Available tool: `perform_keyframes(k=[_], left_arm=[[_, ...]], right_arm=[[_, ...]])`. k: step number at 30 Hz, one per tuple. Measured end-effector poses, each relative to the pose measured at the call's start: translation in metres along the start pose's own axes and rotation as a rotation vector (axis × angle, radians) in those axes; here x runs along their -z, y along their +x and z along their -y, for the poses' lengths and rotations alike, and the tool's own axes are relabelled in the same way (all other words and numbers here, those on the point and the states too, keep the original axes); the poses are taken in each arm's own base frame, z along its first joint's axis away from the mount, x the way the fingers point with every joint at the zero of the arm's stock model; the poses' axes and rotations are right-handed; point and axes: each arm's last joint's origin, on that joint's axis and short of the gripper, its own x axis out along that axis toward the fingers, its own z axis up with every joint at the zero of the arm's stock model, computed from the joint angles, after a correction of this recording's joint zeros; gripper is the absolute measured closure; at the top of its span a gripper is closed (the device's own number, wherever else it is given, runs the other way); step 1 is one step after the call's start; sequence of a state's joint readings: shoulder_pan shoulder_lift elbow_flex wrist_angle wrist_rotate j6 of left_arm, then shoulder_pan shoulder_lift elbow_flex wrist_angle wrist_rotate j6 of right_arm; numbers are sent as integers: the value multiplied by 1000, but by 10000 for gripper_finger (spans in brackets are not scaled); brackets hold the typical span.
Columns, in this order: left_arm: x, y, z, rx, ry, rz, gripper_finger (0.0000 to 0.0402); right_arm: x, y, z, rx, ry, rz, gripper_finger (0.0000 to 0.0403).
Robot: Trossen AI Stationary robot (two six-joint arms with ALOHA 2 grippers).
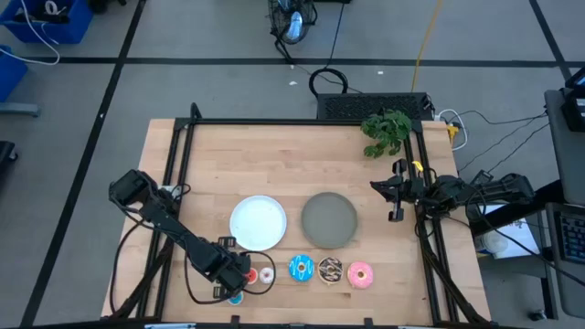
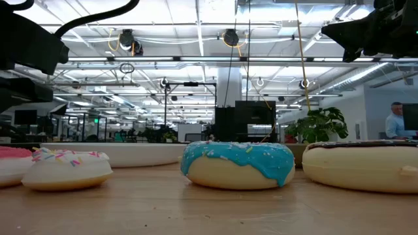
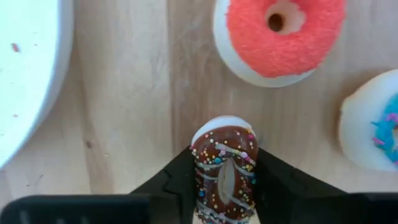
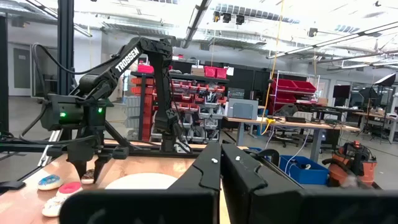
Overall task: Pick & Place donuts
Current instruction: Put the small brown donut on the white plate
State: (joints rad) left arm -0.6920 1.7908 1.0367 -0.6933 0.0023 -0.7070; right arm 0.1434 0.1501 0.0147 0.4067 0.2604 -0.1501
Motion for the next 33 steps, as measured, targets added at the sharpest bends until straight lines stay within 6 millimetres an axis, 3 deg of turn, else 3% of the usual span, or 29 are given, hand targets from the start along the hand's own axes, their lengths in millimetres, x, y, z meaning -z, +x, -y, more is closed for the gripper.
perform_keyframes(k=[10,14,20,27,33], left_arm=[[-2,-49,-16,78,-52,109,300],[-3,-70,-37,68,-86,121,298],[-12,-93,-86,22,-106,136,298],[-39,-91,-146,-71,-78,201,298],[-61,-69,-174,-49,-10,208,298]], right_arm=[[0,0,0,0,10,0,403],[0,0,0,0,10,1,403],[-1,0,0,1,12,8,403],[-1,0,0,2,12,15,403],[-2,0,0,4,13,23,403]])
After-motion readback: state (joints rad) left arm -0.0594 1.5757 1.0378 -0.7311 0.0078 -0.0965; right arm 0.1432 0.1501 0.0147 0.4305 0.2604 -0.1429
